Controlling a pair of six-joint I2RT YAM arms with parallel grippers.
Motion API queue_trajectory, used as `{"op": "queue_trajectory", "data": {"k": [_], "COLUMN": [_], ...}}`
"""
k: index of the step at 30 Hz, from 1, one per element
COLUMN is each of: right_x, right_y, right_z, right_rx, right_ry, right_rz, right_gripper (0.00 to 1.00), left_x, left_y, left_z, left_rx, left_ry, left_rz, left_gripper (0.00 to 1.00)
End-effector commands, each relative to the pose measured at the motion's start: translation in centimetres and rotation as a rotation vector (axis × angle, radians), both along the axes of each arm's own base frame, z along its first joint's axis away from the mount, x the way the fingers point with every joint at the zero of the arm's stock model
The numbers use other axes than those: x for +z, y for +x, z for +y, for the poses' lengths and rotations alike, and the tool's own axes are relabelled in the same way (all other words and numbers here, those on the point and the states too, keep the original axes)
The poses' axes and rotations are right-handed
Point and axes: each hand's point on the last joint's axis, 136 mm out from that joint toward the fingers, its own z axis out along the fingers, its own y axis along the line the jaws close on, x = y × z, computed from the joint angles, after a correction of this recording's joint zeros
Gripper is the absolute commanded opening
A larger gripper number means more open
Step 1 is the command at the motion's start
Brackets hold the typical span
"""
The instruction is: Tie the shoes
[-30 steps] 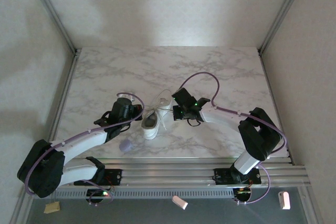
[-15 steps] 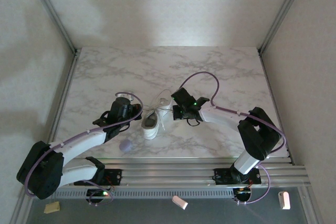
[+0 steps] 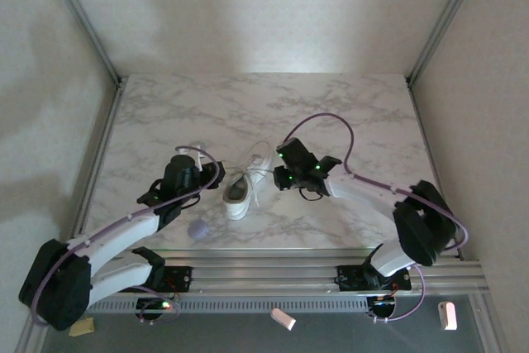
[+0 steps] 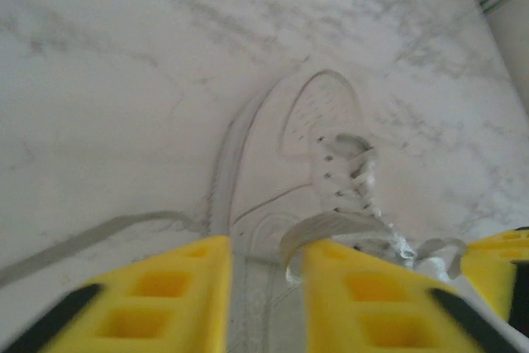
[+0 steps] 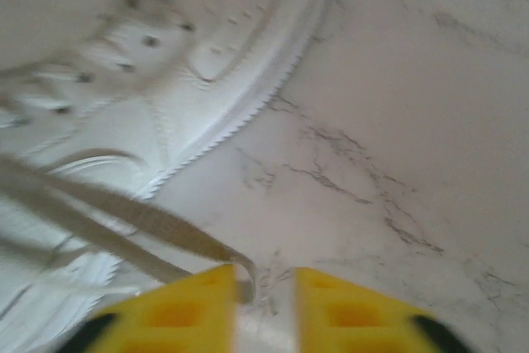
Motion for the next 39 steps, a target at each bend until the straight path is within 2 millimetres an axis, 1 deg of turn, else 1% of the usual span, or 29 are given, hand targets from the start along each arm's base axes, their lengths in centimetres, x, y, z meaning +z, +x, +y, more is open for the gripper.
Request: {"op": "queue_trajectory", "data": {"k": [1,2,3,4,5,7,9,10,11,12,14,15,16,17,19,20,22,24,26,27,29,31,32,33,36,39], "right_x": [4.8,5.9,6.9,7.9,9.2,10.4,11.8,12.0,12.1,12.2,12.6,12.8,13.2,13.3,13.4,13.5,13.4,12.5,11.0,10.0,8.5,7.0,7.1,5.3,3.2,1.8], "right_y": [-0.1,-0.1,-0.1,-0.3,-0.4,-0.3,0.3,0.8,1.3,1.8,2.6,2.7,3.3,3.5,3.8,3.9,4.1,4.4,4.5,4.6,4.7,4.7,5.0,4.8,5.7,6.8], "right_z": [1.3,1.1,0.9,0.5,0.1,-1.3,-3.5,-5.1,-6.9,-8.4,-11.6,-12.5,-14.4,-15.3,-16.3,-16.9,-19.0,-21.1,-22.6,-23.3,-24.3,-25.2,-25.4,-25.9,-26.3,-26.3], "right_rx": [0.081,0.080,0.080,0.080,0.076,0.035,-0.050,-0.120,-0.196,-0.259,-0.376,-0.410,-0.476,-0.497,-0.509,-0.524,-0.594,-0.649,-0.671,-0.679,-0.696,-0.697,-0.698,-0.675,-0.647,-0.646], "right_ry": [0.118,0.132,0.148,0.169,0.193,0.201,0.181,0.144,0.098,0.057,-0.038,-0.065,-0.096,-0.115,-0.139,-0.150,-0.193,-0.243,-0.271,-0.282,-0.294,-0.319,-0.327,-0.373,-0.401,-0.360], "right_rz": [-0.118,-0.149,-0.180,-0.215,-0.264,-0.339,-0.427,-0.461,-0.490,-0.510,-0.535,-0.541,-0.550,-0.555,-0.572,-0.589,-0.631,-0.662,-0.676,-0.678,-0.691,-0.688,-0.700,-0.674,-0.638,-0.611], "right_gripper": [0.54,0.59,0.64,0.69,0.71,0.75,0.81,0.87,0.96,0.99,0.99,0.99,0.99,0.99,0.99,0.99,0.99,0.99,0.94,0.90,0.89,0.92,0.92,0.94,0.96,0.99], "left_x": [4.7,5.7,6.5,7.3,8.0,9.5,10.5,10.6,10.6,10.7,11.1,11.2,11.3,11.3,10.9,10.4,8.6,6.9,4.9,3.9,2.6,1.8,1.7,1.7,1.9,2.2], "left_y": [0.0,-0.3,-0.5,-0.8,-1.1,-1.6,-1.8,-1.6,-1.5,-1.5,-1.8,-2.1,-2.3,-2.4,-2.6,-2.5,-2.3,-2.1,-2.0,-2.1,-2.6,-2.7,-2.5,-2.4,-1.8,-0.9], "left_z": [0.0,0.2,0.5,0.9,1.4,2.4,4.2,5.8,7.4,8.7,12.4,13.8,14.9,15.8,17.3,17.7,18.5,18.9,19.0,18.9,18.9,19.0,18.9,18.7,18.8,18.7], "left_rx": [-0.010,-0.007,-0.003,0.008,0.020,0.055,0.136,0.216,0.303,0.366,0.567,0.641,0.696,0.735,0.800,0.811,0.813,0.800,0.752,0.720,0.693,0.685,0.671,0.658,0.638,0.608], "left_ry": [-0.073,-0.076,-0.077,-0.075,-0.073,-0.068,-0.043,-0.018,0.015,0.040,0.086,0.105,0.140,0.194,0.292,0.348,0.452,0.490,0.524,0.542,0.558,0.543,0.539,0.537,0.521,0.482], "left_rz": [-0.157,-0.191,-0.219,-0.251,-0.279,-0.339,-0.383,-0.388,-0.393,-0.402,-0.439,-0.457,-0.480,-0.498,-0.519,-0.522,-0.498,-0.471,-0.469,-0.483,-0.512,-0.498,-0.493,-0.499,-0.518,-0.542], "left_gripper": [0.53,0.80,0.99,1.00,1.00,1.00,1.00,1.00,1.00,1.00,1.00,0.99,1.00,1.00,1.00,1.00,1.00,1.00,1.00,1.00,1.00,0.99,1.00,1.00,1.00,1.00]}}
